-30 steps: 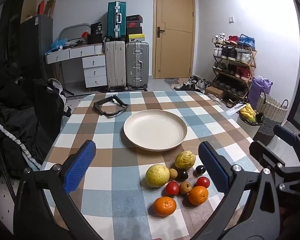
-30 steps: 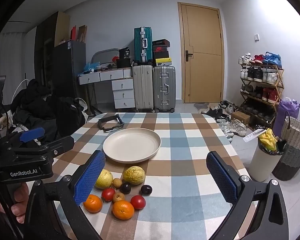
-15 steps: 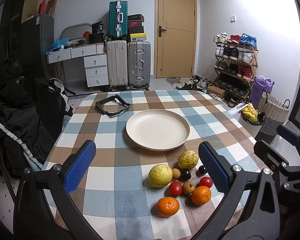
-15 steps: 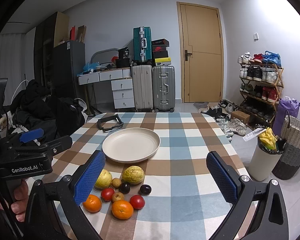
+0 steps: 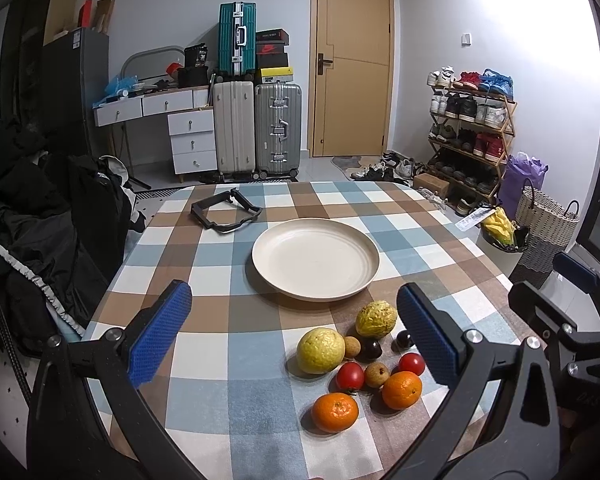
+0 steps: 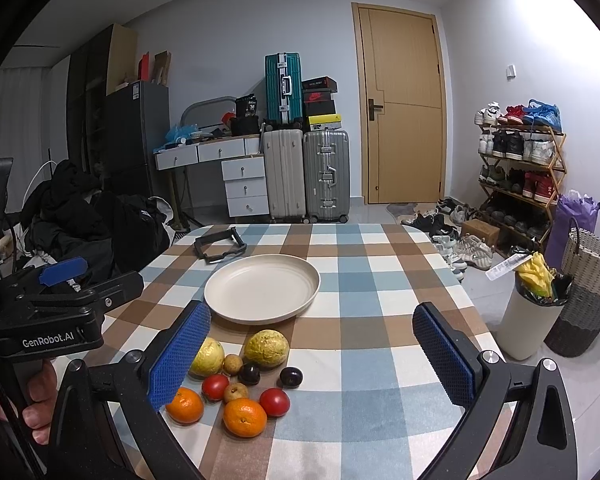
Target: Organize fruits
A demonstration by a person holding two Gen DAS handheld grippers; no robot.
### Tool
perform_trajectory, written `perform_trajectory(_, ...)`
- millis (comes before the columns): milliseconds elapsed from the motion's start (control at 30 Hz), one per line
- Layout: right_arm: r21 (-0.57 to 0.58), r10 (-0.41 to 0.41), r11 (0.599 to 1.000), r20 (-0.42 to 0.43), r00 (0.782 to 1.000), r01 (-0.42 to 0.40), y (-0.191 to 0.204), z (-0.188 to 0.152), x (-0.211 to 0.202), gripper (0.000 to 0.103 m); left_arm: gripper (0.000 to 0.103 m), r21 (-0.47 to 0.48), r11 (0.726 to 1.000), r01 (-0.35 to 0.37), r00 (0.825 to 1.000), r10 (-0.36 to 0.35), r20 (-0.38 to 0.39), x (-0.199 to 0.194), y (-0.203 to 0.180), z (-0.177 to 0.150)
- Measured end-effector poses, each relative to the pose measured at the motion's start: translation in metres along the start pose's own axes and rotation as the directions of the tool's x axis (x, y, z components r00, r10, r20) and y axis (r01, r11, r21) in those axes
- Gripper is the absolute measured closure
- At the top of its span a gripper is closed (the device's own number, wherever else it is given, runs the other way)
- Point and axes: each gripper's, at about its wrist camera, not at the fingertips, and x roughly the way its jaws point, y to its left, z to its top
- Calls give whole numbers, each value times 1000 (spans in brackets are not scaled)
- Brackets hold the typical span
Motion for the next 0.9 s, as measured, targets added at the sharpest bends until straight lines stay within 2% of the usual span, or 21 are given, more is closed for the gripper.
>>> perform_trajectory(900, 3, 0, 1000, -2, 1000, 0, -1, 1, 0, 0, 1, 10, 1000, -14, 1000, 14, 16, -6, -2, -1)
